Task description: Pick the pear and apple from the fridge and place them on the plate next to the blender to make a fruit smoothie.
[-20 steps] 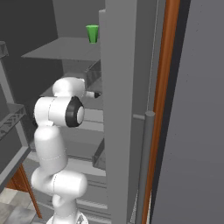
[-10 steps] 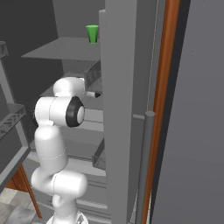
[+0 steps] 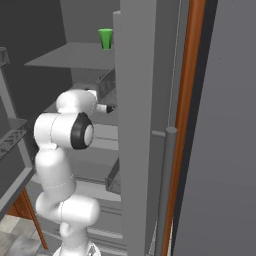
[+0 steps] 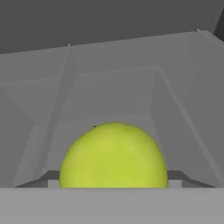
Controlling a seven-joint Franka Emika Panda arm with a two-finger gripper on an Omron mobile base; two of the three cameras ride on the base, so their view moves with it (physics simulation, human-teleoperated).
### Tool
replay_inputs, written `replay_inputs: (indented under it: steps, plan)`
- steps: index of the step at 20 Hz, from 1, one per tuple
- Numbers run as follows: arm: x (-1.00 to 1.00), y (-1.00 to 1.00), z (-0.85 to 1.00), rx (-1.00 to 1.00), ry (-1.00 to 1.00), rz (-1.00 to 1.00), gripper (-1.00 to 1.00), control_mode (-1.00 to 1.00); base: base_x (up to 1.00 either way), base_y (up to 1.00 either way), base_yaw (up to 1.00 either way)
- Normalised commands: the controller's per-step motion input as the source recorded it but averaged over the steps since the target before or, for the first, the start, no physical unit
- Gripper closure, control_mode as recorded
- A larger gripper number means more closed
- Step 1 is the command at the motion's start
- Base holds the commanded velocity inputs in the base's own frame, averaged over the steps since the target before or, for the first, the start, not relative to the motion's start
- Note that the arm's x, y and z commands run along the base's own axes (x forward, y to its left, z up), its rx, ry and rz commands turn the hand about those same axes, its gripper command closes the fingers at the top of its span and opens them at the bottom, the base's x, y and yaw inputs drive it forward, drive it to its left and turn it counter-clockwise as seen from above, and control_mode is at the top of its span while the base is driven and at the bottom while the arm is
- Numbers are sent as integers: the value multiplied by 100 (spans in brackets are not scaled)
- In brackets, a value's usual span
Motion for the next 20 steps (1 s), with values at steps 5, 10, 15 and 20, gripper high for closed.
replay_inputs:
  steps: [5,10,15,20]
  plan:
    - [-90,8,11,-2,-32,0,100,-100,0,0,0]
    - [-100,22,80,-6,-26,0,100,-100,0,0,0]
    - [-100,32,100,-1,-1,0,100,-100,0,0,0]
    - [-100,34,88,0,2,4,100,-100,0,0,0]
